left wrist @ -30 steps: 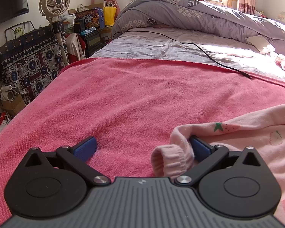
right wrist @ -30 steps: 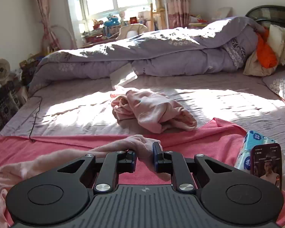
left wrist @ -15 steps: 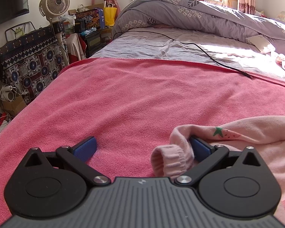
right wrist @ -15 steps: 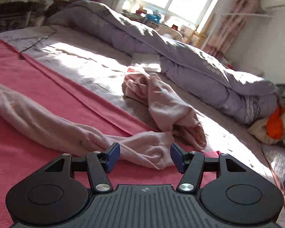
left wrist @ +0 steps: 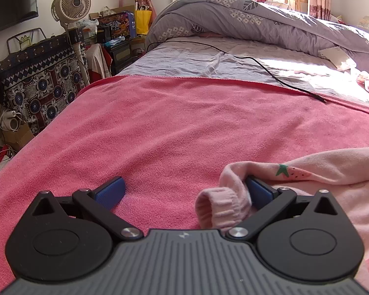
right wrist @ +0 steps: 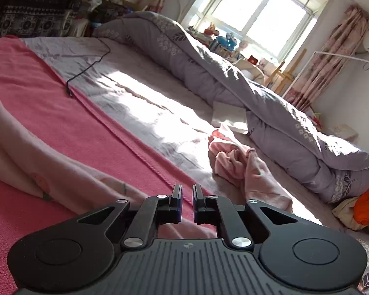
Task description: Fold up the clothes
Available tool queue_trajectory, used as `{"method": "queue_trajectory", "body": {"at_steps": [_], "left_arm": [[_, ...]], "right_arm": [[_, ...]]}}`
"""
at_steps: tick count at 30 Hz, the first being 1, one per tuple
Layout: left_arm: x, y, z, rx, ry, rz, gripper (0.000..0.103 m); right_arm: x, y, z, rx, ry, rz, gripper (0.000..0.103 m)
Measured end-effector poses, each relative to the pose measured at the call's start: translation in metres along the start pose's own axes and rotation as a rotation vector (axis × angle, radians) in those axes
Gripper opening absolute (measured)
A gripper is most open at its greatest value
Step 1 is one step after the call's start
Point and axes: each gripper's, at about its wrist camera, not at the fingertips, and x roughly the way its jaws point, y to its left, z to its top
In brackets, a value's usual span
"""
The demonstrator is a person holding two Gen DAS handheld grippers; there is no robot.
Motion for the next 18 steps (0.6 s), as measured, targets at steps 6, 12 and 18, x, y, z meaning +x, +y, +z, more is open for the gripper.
{"method": "queue_trajectory", "body": {"at_steps": [6, 12, 18], "left_arm": [[0.000, 0.001, 0.000, -0.001, -0.001, -0.001, 0.103], [0.000, 0.002, -0.001, -0.007, -0.001, -0.007, 0.103], [0.000, 0.003, 0.000, -0.011, 0.000, -0.010, 0.103]], "right_arm": [[-0.022, -0.006, 0.022, 0.017, -0.021, 0.178, 0.015], [-0.023, 0.068, 0.037, -0.134, 0.010, 0.488, 0.049], [-0.031, 0.182, 0.055, -0.354, -0.019, 0.520, 0.067]]}}
